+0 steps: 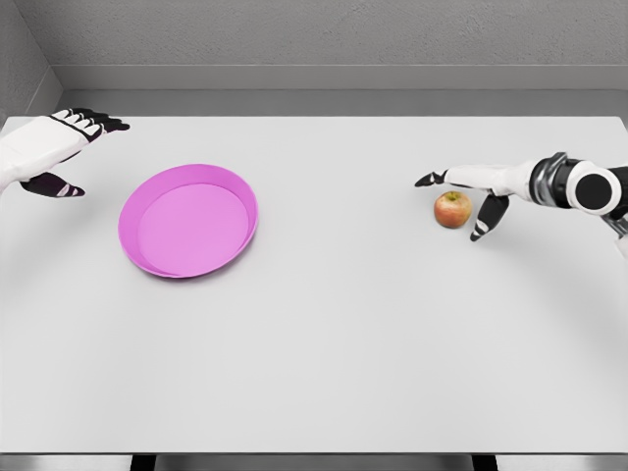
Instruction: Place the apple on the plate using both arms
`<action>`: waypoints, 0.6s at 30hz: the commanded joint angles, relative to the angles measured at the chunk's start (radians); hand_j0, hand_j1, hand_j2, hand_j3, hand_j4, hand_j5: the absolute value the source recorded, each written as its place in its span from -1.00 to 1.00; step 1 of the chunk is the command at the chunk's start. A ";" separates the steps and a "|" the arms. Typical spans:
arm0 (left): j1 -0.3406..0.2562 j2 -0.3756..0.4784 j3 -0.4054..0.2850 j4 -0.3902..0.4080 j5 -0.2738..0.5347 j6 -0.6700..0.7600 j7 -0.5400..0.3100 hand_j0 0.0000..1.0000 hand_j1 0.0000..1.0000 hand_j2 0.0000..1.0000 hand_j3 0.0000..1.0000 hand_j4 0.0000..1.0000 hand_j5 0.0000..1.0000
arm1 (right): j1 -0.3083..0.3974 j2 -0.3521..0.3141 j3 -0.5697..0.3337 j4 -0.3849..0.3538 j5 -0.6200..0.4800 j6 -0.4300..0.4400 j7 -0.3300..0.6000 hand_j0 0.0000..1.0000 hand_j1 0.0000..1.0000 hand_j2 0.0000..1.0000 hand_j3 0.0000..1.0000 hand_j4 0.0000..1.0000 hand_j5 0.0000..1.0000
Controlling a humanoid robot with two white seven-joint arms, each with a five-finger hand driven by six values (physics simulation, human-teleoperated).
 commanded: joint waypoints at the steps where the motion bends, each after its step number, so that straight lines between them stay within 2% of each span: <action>1: 0.000 0.001 0.001 0.000 0.007 0.001 0.003 1.00 1.00 1.00 1.00 1.00 1.00 | 0.000 0.001 0.002 0.004 -0.001 0.001 0.000 1.00 1.00 1.00 1.00 1.00 1.00; 2: 0.000 0.001 0.003 0.000 0.007 0.001 0.005 1.00 1.00 1.00 1.00 1.00 1.00 | 0.000 0.001 0.002 0.004 -0.001 0.001 0.000 0.95 0.95 0.95 0.95 0.95 0.95; 3: 0.000 0.001 0.003 0.000 0.007 0.001 0.005 1.00 1.00 1.00 1.00 1.00 1.00 | 0.000 0.001 0.002 0.003 -0.001 0.001 0.000 0.55 0.55 0.55 0.55 0.55 0.55; 4: 0.000 0.001 0.003 0.000 0.007 0.001 0.005 1.00 1.00 1.00 1.00 1.00 1.00 | 0.000 0.001 0.002 0.003 -0.001 0.001 0.000 0.27 0.27 0.27 0.27 0.27 0.27; 5: 0.000 0.001 0.004 0.000 0.007 0.001 0.005 1.00 1.00 1.00 1.00 1.00 1.00 | 0.000 0.001 0.002 0.003 -0.001 0.001 0.000 0.05 0.05 0.05 0.05 0.05 0.05; 6: 0.000 0.000 0.004 0.000 0.007 0.001 0.005 1.00 1.00 1.00 1.00 1.00 1.00 | 0.000 -0.001 0.002 0.003 -0.001 0.001 0.000 -0.06 -0.06 -0.06 -0.06 -0.06 -0.06; 18: 0.000 0.003 0.004 0.000 0.009 0.001 0.005 1.00 1.00 1.00 1.00 1.00 1.00 | -0.002 -0.001 0.002 -0.002 0.000 0.001 0.000 -0.07 -0.07 -0.07 -0.07 -0.07 -0.07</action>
